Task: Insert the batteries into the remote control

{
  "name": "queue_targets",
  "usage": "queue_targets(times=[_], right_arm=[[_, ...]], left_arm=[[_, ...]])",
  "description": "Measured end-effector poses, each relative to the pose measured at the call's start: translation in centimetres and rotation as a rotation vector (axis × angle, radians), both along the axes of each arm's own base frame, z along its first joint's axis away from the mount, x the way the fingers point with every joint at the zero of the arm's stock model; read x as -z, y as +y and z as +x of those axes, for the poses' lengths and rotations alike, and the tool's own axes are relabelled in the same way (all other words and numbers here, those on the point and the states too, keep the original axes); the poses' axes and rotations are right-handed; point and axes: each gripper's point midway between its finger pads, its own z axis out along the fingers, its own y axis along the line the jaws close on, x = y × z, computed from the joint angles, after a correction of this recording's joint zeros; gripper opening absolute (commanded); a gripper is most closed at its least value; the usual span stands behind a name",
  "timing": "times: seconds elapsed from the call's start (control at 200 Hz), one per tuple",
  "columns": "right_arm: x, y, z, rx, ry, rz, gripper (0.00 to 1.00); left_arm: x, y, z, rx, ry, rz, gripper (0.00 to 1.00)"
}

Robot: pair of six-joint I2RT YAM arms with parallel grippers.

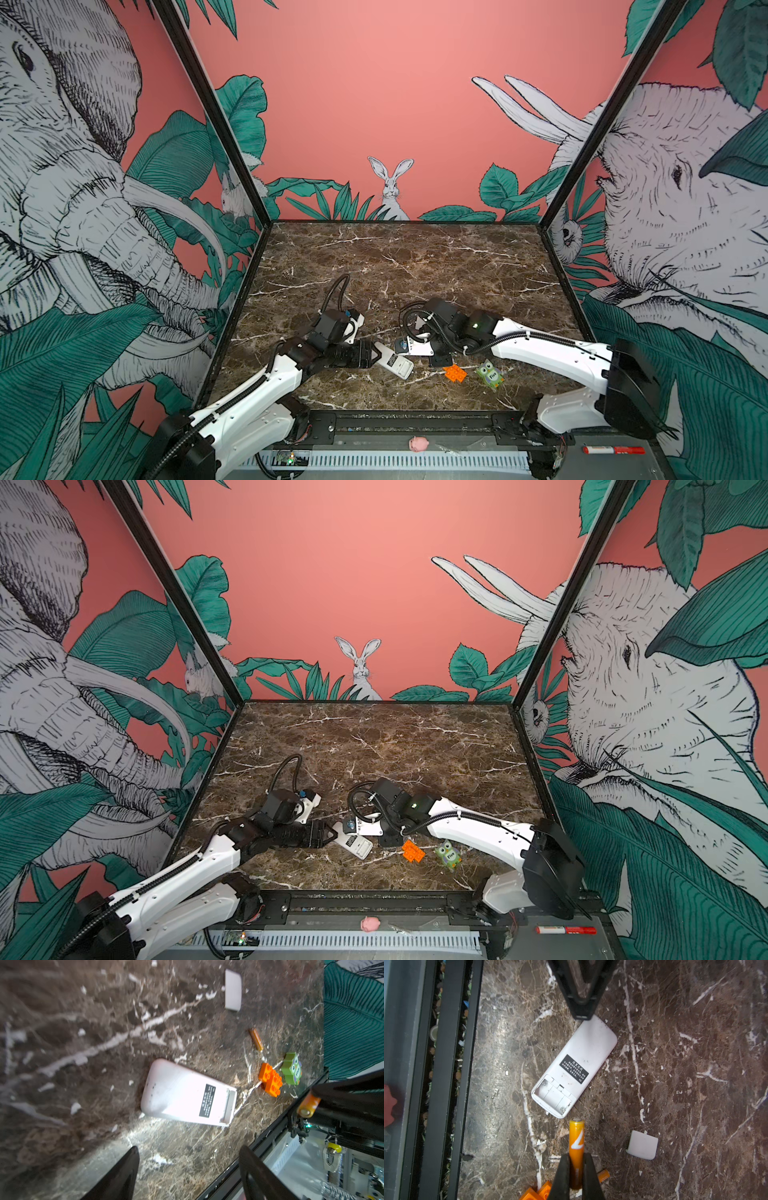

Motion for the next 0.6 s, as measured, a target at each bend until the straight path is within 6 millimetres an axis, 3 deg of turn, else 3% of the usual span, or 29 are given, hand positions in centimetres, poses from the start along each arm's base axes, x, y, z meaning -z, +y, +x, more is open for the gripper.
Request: queue_targets(times=[0.21, 0.6], right_arm=[[0.6, 0.6, 0.3, -0.079, -0.004, -0.049, 0.0], [2.5, 1.0, 0.2, -0.169, 0.023, -0.111, 0.0]], left_arm=[[2.2, -0.3, -1.3, -0.018, 0.107, -0.032, 0.73], [2.7, -1.9, 0.4, -0.042, 0.113, -0.083, 0.67]])
